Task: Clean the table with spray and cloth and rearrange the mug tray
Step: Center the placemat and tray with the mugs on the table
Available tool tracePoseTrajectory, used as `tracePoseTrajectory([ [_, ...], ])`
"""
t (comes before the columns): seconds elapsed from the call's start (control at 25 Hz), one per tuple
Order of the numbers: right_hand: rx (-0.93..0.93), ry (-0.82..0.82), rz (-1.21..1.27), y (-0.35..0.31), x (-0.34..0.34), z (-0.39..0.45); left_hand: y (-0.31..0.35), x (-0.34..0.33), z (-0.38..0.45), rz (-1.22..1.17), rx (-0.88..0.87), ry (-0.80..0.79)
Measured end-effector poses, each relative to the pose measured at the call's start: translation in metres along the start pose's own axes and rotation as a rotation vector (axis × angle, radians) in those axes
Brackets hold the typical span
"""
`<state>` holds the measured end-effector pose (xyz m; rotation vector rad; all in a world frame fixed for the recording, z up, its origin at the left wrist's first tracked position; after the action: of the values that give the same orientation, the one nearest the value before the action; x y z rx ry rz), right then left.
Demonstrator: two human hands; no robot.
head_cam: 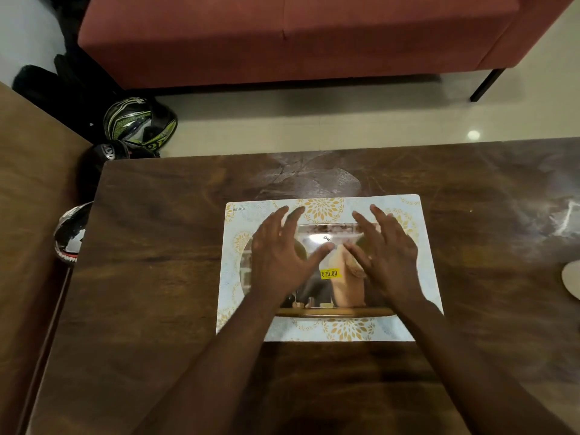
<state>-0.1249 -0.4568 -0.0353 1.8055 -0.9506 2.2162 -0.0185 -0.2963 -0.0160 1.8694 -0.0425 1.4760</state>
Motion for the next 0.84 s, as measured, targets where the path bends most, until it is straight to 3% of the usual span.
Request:
tracePoseTrajectory([
  [0.12, 0.019, -0.088, -0.132, 0.006, -0.023, -0.016, -0.004, -0.019, -0.010, 0.210, -0.008, -0.197],
  [0.6, 0.294, -0.222, -0.029, 0.027, -0.026, -0.017, -0.016, -0.026, -0.013, 0.225, -0.006, -0.154],
  [0.84, 0.314, -0.258, -0.058, 0.029, -0.027, -0.017, -0.017, -0.030, -0.012, 0.286, -0.025, -0.141],
])
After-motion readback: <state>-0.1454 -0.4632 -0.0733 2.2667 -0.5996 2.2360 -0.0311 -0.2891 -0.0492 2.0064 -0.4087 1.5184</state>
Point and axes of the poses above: each hand's wrist, its own z-axis towards the middle knuckle, its own x-axis out of the back of the hand, y = z × x, the point moved 2 cm from there along z, towards the middle knuckle, and after that the axes turned 3 degrees about -x, right-handed, at the moved point
